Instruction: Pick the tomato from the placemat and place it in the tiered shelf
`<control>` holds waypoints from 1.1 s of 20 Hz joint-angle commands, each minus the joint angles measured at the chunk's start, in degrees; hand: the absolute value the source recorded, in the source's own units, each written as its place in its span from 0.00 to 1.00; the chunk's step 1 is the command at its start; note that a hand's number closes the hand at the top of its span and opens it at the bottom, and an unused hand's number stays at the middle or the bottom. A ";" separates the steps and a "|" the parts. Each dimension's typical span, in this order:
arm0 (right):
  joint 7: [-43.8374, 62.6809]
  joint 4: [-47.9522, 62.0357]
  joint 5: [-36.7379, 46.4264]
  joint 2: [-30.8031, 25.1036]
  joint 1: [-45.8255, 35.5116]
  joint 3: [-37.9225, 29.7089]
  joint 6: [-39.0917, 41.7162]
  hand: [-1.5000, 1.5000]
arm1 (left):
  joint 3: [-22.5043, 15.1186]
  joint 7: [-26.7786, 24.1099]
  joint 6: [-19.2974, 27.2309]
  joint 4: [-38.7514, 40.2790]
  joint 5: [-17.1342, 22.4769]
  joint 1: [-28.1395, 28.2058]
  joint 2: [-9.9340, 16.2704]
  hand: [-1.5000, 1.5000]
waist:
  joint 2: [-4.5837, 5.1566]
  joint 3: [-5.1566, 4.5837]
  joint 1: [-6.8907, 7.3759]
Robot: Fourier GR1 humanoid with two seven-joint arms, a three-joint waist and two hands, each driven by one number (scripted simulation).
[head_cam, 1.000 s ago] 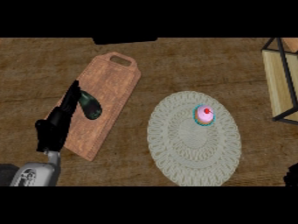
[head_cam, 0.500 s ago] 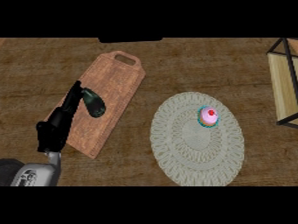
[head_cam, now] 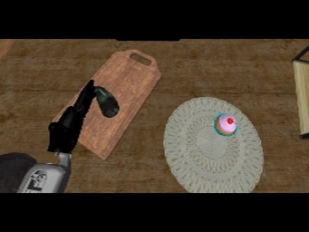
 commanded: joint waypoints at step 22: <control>-14.84 21.57 1.07 0.75 -20.19 17.04 4.53 1.00 | -0.77 -0.29 -1.54 1.48 -0.53 -2.35 -0.77 0.50 | 0.08 -0.13 3.55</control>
